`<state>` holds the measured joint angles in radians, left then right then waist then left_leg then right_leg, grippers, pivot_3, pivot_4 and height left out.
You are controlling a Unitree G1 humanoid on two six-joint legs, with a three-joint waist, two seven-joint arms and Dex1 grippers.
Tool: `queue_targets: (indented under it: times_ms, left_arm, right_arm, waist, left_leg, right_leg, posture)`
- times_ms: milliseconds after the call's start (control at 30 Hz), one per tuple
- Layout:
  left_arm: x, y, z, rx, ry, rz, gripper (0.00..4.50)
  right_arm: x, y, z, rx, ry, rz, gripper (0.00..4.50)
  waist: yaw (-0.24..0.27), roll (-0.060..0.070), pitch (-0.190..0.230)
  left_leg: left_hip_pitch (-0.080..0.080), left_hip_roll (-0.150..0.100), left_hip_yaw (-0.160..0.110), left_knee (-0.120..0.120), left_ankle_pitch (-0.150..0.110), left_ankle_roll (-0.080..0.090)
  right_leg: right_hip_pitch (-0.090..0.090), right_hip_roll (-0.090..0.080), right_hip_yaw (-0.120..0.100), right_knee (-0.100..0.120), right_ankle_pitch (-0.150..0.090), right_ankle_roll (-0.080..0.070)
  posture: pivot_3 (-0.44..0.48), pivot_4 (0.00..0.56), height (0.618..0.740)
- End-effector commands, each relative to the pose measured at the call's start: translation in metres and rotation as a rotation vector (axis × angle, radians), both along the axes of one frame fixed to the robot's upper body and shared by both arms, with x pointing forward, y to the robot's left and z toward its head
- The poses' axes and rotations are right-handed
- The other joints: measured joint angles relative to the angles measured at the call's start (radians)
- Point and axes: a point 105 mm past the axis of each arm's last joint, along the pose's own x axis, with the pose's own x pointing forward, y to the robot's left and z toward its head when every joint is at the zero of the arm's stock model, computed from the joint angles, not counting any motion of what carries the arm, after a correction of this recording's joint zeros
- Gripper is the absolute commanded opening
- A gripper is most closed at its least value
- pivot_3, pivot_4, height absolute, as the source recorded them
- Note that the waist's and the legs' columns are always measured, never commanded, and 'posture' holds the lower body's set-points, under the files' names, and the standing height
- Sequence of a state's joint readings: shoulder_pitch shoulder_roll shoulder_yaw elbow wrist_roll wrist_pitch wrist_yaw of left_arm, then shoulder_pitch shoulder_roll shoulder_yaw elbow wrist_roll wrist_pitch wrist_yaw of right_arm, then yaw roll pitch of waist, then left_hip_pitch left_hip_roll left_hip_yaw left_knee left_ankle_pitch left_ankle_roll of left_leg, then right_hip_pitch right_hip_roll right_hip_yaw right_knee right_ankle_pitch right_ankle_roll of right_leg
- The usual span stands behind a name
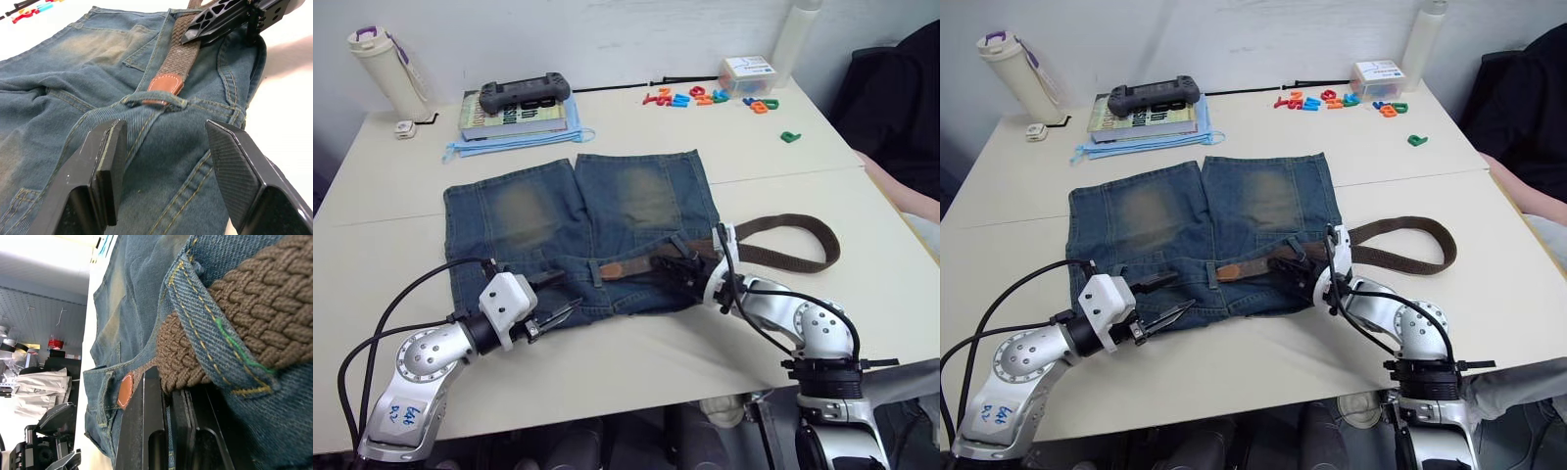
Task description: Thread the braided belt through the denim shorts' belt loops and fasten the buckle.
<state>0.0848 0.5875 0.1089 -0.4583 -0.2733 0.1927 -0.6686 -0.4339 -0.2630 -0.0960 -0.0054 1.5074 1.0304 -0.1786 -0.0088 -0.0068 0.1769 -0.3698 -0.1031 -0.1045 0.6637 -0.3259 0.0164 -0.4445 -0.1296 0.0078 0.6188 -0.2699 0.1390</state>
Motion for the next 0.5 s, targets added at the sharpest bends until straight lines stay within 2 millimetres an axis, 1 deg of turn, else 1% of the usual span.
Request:
queue_targets:
  times_ms: [33,167,267,433,500]
  left_arm:
    - [-0.001,0.000,0.008,0.000,-0.042,-0.008,2.89]
    - [-0.001,0.000,0.008,0.002,-0.043,-0.008,2.89]
    - [-0.001,0.000,0.008,0.003,-0.042,-0.005,2.89]
    - [-0.001,0.006,0.013,-0.003,-0.050,0.025,2.89]
    - [-0.003,0.016,0.022,-0.062,-0.032,0.070,2.89]
  right_arm:
    - [-0.010,0.025,0.006,0.006,-0.028,0.086,0.00]
    - [-0.011,0.037,0.018,0.034,-0.059,0.108,0.00]
    - [-0.012,0.040,0.021,0.040,-0.069,0.115,0.00]
    - [-0.002,0.023,0.014,0.016,-0.052,0.041,0.00]
    - [0.002,0.013,0.015,0.014,-0.054,0.005,0.00]
  waist:
    - [-0.005,0.000,0.000]
    - [-0.014,0.000,0.000]
    - [-0.019,0.000,0.000]
    - [-0.017,0.000,0.000]
    - [-0.018,0.000,0.000]
  left_leg:
    - [0.000,0.001,0.000,0.000,0.000,-0.001]
    - [0.000,0.001,0.000,0.000,-0.001,-0.001]
    - [0.000,0.001,0.000,0.000,-0.001,-0.001]
    - [0.000,0.001,0.000,0.000,-0.001,-0.001]
    - [0.000,0.001,0.000,0.000,-0.001,-0.001]
  right_leg:
    - [0.000,0.000,0.000,0.000,0.000,0.000]
    - [-0.001,0.000,0.000,0.001,-0.001,-0.002]
    - [-0.001,0.001,0.000,0.001,-0.001,-0.002]
    - [-0.001,0.002,-0.001,0.001,-0.001,-0.002]
    - [-0.001,0.002,-0.001,0.001,-0.001,-0.002]
  posture:
    - [0.000,0.150,0.713]
    - [0.000,0.150,0.713]
    - [0.000,0.150,0.713]
    - [0.000,0.150,0.713]
    - [0.000,0.150,0.713]
